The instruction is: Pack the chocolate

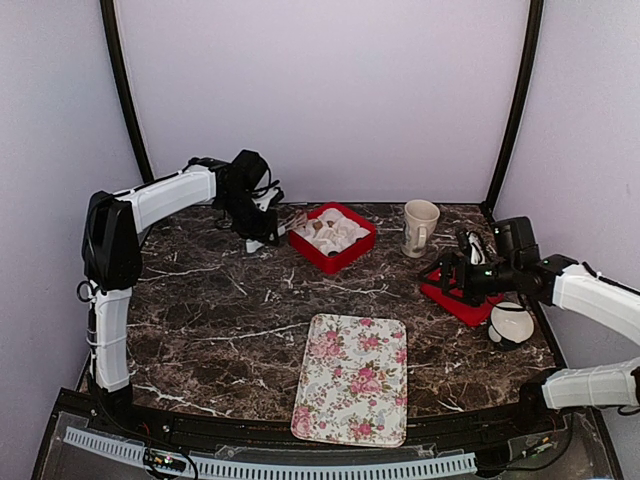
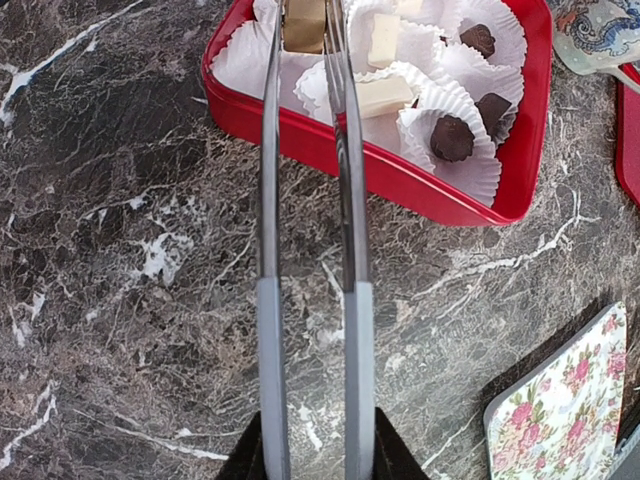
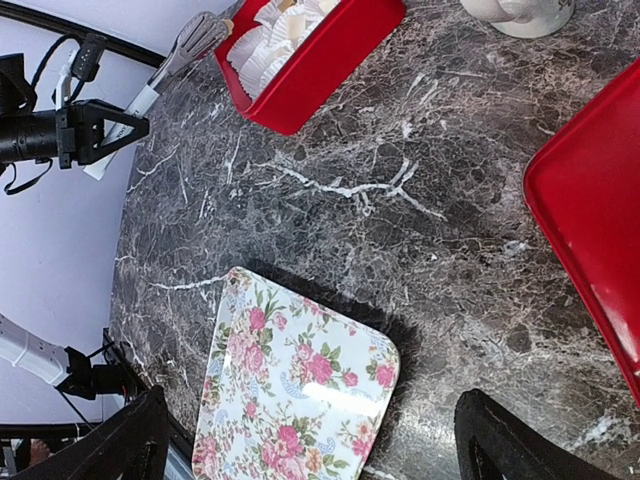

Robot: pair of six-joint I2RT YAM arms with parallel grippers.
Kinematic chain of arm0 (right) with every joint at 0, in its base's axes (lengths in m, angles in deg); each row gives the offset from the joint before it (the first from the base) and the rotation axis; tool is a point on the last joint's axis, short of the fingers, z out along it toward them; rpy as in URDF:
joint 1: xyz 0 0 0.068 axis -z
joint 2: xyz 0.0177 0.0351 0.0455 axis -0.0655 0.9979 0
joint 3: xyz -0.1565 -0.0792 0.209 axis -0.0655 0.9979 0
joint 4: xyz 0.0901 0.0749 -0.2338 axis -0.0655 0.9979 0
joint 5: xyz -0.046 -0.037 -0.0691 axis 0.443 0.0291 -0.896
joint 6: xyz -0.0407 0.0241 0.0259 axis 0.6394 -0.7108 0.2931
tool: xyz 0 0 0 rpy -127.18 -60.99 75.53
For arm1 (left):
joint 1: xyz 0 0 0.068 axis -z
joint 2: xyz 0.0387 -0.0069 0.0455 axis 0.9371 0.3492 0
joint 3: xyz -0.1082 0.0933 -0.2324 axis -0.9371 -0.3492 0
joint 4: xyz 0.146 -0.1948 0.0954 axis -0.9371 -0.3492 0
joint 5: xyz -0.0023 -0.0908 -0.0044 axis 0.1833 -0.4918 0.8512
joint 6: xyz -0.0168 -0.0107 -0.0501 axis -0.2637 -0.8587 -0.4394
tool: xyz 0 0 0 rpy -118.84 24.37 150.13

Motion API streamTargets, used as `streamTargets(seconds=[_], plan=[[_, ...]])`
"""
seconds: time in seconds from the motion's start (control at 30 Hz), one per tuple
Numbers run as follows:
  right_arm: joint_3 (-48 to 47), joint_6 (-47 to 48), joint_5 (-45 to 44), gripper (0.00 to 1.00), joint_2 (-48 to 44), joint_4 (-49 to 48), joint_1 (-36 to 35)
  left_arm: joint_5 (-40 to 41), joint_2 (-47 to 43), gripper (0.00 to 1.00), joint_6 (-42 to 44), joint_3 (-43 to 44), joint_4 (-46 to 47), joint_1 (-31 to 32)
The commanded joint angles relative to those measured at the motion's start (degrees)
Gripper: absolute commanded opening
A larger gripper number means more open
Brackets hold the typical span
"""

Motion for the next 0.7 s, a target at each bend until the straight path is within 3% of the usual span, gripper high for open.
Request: streamTargets(seconds=[0.0, 0.67], plan=[[-2.10, 1.87, 1.11, 1.00, 0.64, -0.87, 0.80, -0.71, 0.00, 0.17, 0.11, 2.10, 0.09, -0.07], [-0.27, 2.21, 1.29, 1.00, -1.76, -0.23, 1.16, 0.16, -1.01, 0.27, 0.19, 2.26, -1.33, -0.11]])
